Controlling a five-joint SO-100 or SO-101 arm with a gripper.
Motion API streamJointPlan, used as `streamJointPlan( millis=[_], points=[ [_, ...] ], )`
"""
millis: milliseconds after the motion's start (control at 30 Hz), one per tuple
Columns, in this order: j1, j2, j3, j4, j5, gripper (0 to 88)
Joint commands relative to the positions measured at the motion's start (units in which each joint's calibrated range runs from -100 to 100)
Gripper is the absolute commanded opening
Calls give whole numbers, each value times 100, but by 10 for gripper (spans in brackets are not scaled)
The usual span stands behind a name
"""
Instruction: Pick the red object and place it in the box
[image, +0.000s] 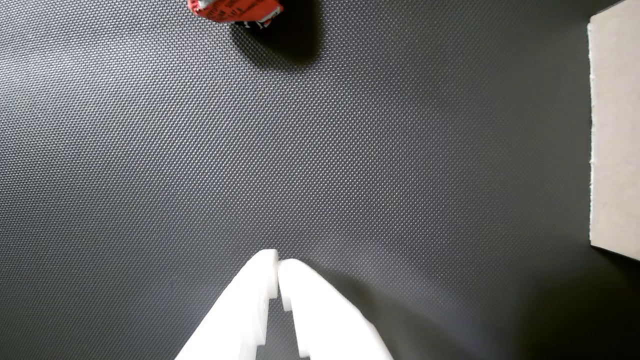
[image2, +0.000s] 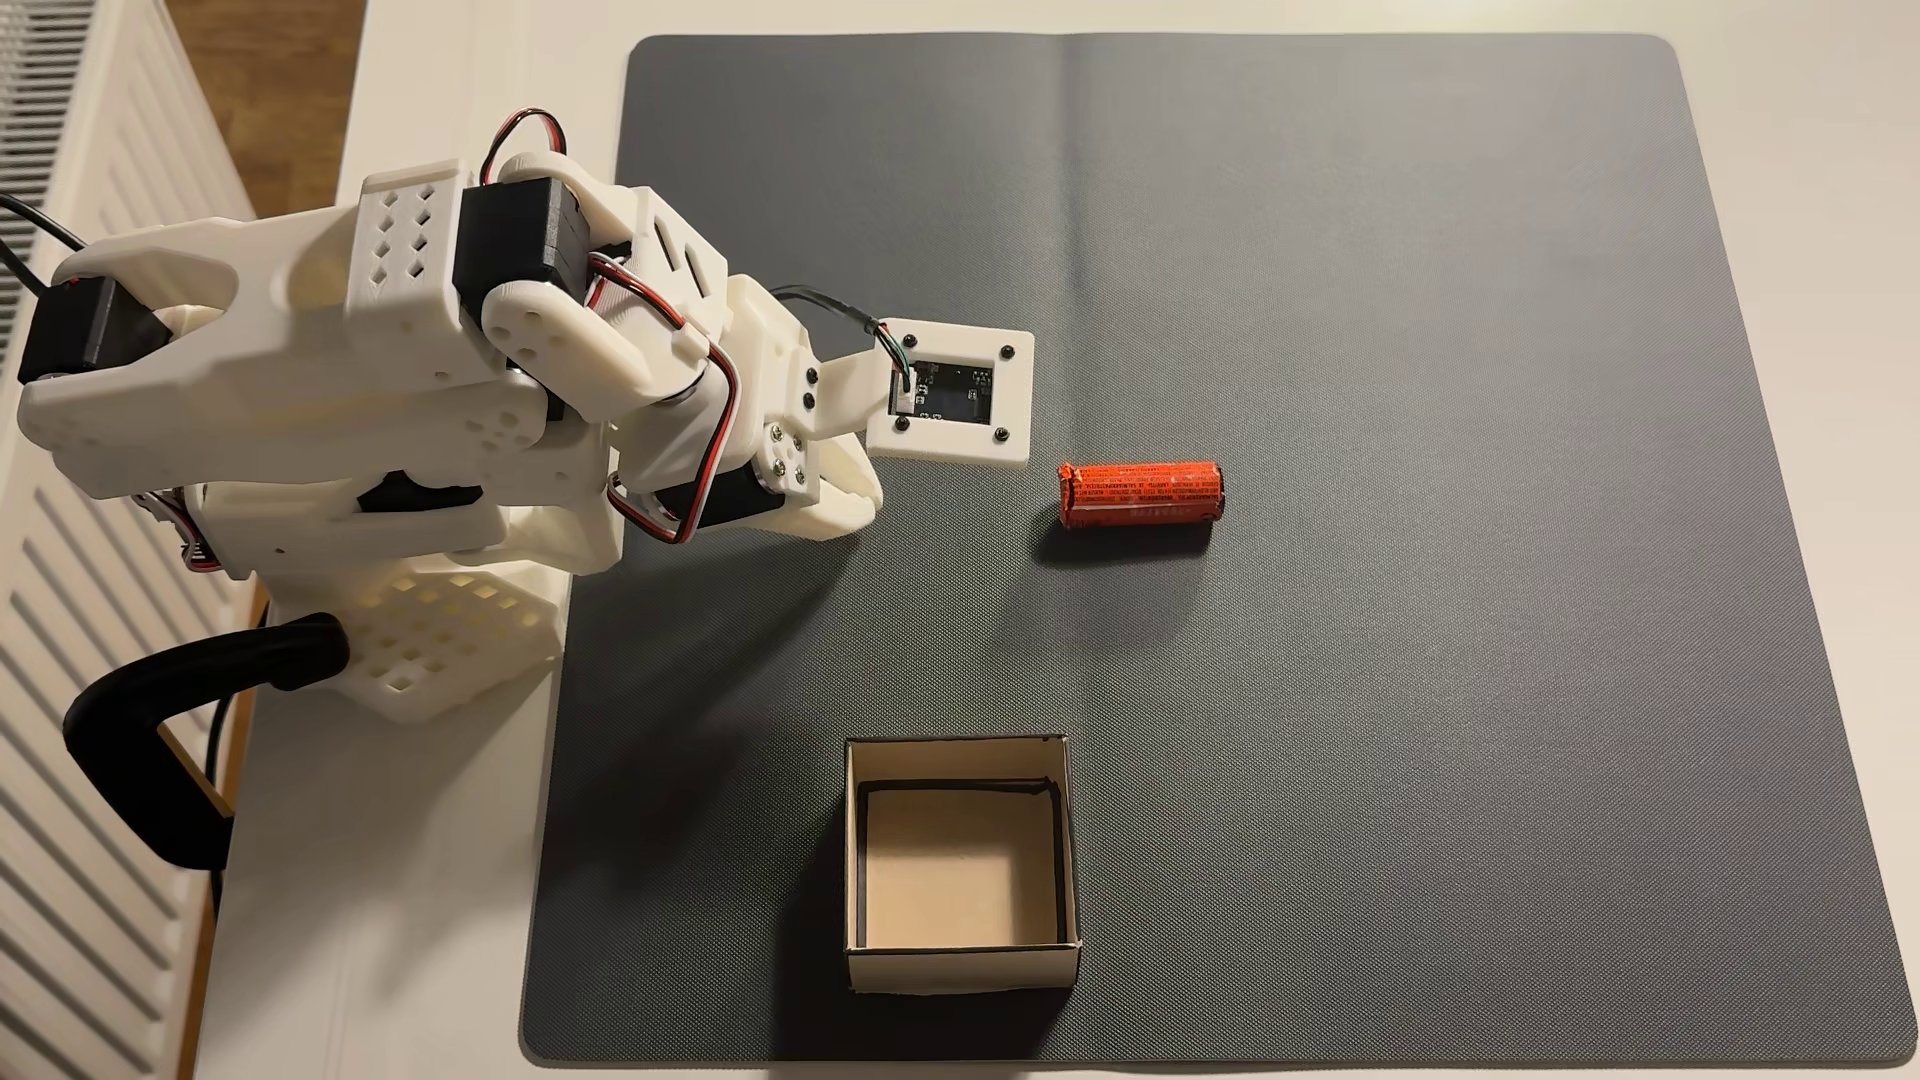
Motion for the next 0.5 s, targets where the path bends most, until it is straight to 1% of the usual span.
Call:
streamJointPlan(
  millis=[0, 133, 300, 467],
  points=[
    [-7, -10, -272, -136, 11, 7],
    [22, 58, -1206, -75, 11, 7],
    [267, 67, -2394, 554, 11, 8],
    [297, 126, -2757, 616, 11, 9]
  ],
)
